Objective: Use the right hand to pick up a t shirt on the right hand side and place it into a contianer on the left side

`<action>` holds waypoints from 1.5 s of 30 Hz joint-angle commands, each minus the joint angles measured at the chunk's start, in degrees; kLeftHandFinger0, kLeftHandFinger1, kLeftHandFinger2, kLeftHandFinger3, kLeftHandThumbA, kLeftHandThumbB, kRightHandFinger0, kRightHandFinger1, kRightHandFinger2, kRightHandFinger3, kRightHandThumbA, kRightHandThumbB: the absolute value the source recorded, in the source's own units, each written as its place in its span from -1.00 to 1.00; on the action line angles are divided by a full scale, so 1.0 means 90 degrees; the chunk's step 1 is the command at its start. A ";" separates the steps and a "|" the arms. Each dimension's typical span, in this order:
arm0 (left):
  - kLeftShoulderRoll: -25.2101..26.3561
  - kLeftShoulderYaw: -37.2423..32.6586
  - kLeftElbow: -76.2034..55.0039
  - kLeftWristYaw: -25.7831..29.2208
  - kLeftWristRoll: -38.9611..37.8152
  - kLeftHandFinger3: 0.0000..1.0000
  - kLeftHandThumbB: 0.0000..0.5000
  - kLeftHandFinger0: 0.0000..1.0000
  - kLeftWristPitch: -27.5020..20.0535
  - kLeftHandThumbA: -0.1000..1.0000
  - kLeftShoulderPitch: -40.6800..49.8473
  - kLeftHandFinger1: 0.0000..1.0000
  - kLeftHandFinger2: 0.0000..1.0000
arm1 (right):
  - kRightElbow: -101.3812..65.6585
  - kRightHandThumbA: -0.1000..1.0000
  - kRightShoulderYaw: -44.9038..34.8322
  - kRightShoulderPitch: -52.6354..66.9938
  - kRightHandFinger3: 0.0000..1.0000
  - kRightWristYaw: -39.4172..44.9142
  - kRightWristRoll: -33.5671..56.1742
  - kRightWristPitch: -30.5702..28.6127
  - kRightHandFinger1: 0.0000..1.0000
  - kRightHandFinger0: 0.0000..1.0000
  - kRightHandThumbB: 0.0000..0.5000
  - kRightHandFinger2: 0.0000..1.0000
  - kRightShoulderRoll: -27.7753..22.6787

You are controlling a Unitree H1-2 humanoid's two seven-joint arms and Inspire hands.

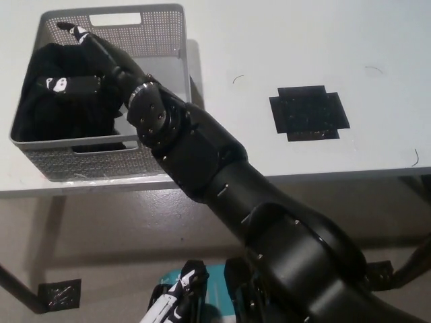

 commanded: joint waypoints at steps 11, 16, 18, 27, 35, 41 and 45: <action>0.0010 0.0131 -0.0117 0.0040 -0.0134 1.00 0.41 1.00 -0.0139 0.97 0.0119 1.00 1.00 | -0.1329 0.85 0.0233 0.0214 1.00 0.0277 -0.0313 0.0359 1.00 1.00 1.00 1.00 -0.0759; -0.0013 0.0203 -0.0026 0.0052 -0.0189 1.00 0.36 1.00 -0.0249 0.97 0.0110 1.00 1.00 | -0.2543 1.00 0.0199 0.0541 1.00 0.0398 -0.0362 0.0527 1.00 1.00 1.00 1.00 -0.1384; -0.0035 0.0237 0.0027 0.0095 -0.0145 1.00 0.43 1.00 -0.0211 0.98 0.0048 1.00 1.00 | -0.2878 1.00 0.0170 0.0595 1.00 0.0297 -0.0417 0.0437 1.00 1.00 1.00 1.00 -0.1572; 0.0004 0.0554 0.0218 0.0135 -0.0294 1.00 0.36 1.00 -0.0442 1.00 0.0192 1.00 1.00 | -0.5414 0.97 0.0012 0.1482 1.00 0.0737 -0.0374 0.0456 1.00 1.00 0.98 1.00 -0.2830; 0.0007 0.0871 0.0345 0.0195 -0.0434 1.00 0.26 1.00 -0.0451 1.00 0.0224 1.00 1.00 | -0.7458 0.91 -0.0214 0.2716 1.00 0.1113 -0.0171 0.0703 1.00 1.00 0.69 1.00 -0.3583; -0.0022 0.1195 0.0358 0.0418 -0.0344 1.00 0.23 1.00 -0.0451 1.00 0.0326 1.00 1.00 | -0.9006 0.80 -0.0475 0.4219 1.00 0.1275 0.0070 0.0884 1.00 1.00 0.55 1.00 -0.3967; -0.0022 0.1369 0.0383 0.0460 -0.0348 1.00 0.32 1.00 -0.0451 1.00 0.0365 1.00 1.00 | -0.9280 0.81 -0.0425 0.4753 1.00 0.1188 -0.0092 0.0662 1.00 1.00 0.49 1.00 -0.3978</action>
